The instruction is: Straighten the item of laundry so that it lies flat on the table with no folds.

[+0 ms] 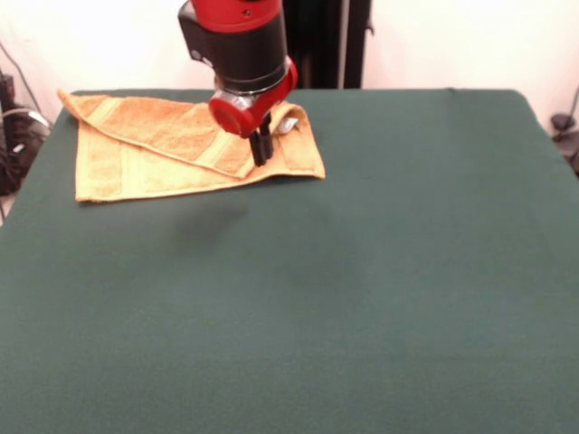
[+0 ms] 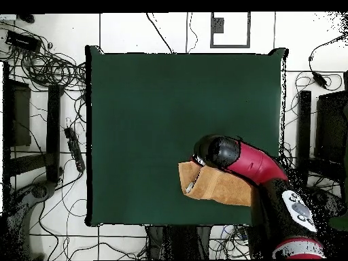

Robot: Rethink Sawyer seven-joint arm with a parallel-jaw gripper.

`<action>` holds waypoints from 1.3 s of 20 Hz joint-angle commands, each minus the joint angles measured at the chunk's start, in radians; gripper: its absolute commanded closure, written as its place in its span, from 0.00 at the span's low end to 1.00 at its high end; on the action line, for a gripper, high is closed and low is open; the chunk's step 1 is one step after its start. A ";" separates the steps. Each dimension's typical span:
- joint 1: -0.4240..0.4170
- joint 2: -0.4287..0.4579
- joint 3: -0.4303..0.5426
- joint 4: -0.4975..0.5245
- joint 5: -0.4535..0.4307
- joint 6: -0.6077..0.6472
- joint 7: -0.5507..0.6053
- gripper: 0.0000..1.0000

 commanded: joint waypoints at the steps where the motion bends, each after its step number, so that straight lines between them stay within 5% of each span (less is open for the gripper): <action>1: 0.050 0.090 0.013 0.090 0.018 -0.069 0.341 1.00; 11: 0.079 0.063 -0.032 0.160 0.025 -0.094 0.372 1.00; 26: -0.013 0.145 0.050 0.260 0.011 -0.337 0.304 1.00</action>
